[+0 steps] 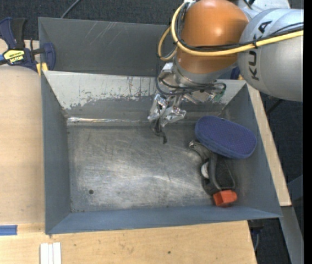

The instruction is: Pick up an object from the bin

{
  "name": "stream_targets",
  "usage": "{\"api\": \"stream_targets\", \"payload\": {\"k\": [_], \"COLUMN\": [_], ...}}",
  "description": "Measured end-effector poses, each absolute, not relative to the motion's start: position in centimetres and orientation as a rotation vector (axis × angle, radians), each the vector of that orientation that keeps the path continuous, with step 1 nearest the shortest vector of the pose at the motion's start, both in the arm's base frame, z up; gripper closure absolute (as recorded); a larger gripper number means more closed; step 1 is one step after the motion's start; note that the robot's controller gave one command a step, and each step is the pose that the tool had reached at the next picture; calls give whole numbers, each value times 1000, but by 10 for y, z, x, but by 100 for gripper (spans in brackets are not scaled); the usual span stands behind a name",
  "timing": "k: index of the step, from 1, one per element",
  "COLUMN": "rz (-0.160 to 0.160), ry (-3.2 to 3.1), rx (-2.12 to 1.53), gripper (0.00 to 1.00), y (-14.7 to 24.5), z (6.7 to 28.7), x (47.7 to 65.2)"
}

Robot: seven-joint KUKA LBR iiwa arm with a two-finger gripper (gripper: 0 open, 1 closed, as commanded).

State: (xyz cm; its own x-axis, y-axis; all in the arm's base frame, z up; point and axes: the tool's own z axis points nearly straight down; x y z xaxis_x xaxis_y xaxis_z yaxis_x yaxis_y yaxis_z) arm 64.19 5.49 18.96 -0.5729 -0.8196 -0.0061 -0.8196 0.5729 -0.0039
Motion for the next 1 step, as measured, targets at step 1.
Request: {"api": "stream_targets", "payload": {"k": [1], "rz": [-1], "ry": [2782], "rx": [-1441], "gripper": [100], "y": [54], "z": [196], "x": [643]}}
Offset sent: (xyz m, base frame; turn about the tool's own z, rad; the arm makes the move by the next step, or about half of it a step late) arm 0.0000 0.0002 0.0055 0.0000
